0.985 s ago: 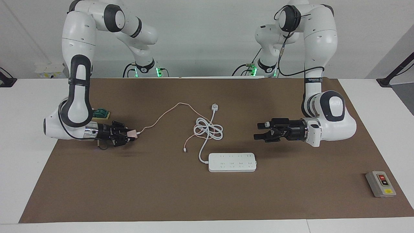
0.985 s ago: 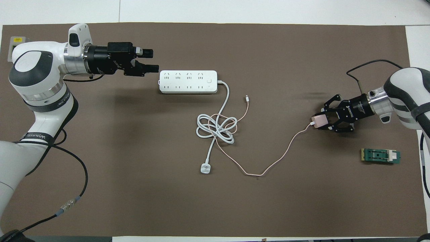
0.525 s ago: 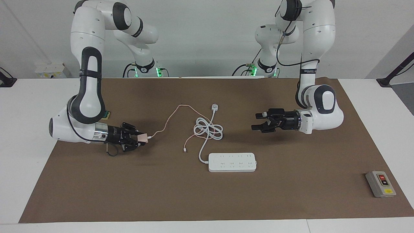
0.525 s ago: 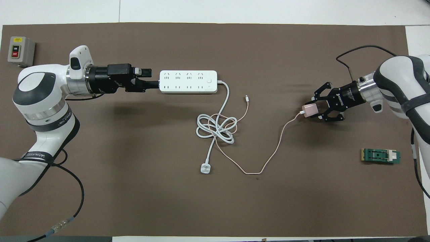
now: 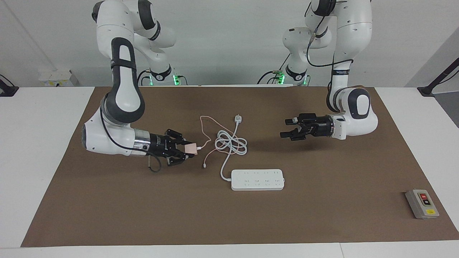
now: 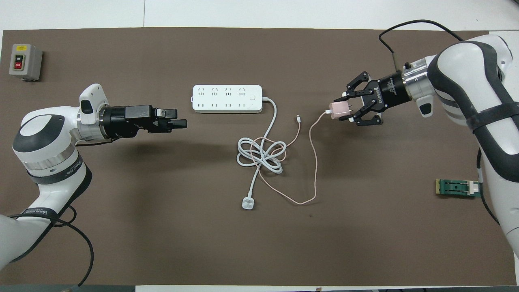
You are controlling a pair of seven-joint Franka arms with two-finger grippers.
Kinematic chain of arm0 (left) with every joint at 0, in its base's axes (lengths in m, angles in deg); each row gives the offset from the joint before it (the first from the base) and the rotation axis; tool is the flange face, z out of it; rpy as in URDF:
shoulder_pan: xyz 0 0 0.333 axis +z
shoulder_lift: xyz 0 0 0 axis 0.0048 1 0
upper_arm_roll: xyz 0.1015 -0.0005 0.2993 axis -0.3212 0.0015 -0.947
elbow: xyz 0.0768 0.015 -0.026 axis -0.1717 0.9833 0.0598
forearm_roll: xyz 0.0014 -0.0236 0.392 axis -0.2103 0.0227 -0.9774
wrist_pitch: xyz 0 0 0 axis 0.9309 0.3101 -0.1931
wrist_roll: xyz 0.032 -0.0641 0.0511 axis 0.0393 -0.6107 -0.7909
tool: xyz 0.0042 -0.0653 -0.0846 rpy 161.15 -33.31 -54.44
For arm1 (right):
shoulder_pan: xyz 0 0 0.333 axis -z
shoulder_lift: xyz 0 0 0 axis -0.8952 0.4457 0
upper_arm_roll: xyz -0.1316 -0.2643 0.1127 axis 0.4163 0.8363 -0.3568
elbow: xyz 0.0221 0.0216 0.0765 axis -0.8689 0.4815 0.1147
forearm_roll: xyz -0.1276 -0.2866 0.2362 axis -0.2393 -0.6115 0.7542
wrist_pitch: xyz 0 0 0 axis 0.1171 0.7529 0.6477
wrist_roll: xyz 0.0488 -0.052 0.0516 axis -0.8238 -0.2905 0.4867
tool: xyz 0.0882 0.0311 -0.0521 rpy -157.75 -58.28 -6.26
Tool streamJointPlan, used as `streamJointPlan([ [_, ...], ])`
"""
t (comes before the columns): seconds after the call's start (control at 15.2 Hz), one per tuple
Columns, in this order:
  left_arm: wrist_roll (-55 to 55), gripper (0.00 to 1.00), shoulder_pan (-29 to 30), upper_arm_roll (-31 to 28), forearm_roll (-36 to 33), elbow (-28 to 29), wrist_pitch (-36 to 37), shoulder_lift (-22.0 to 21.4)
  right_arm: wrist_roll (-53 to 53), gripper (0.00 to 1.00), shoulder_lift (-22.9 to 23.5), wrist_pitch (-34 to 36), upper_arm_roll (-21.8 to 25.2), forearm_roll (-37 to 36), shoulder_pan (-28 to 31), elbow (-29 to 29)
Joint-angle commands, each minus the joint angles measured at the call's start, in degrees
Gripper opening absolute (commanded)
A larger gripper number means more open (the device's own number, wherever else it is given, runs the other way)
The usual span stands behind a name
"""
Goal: Plug charger into power strip
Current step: 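Lift the pink charger with the right gripper toward the left gripper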
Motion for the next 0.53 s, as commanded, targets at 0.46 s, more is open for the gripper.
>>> streamJointPlan([
  [0.46, -1.2, 0.93, -2.4, -0.1, 4.8, -0.5, -3.6, -0.6, -14.7, 0.0, 2.8, -15.8, 0.0, 6.7, -15.1, -6.8],
])
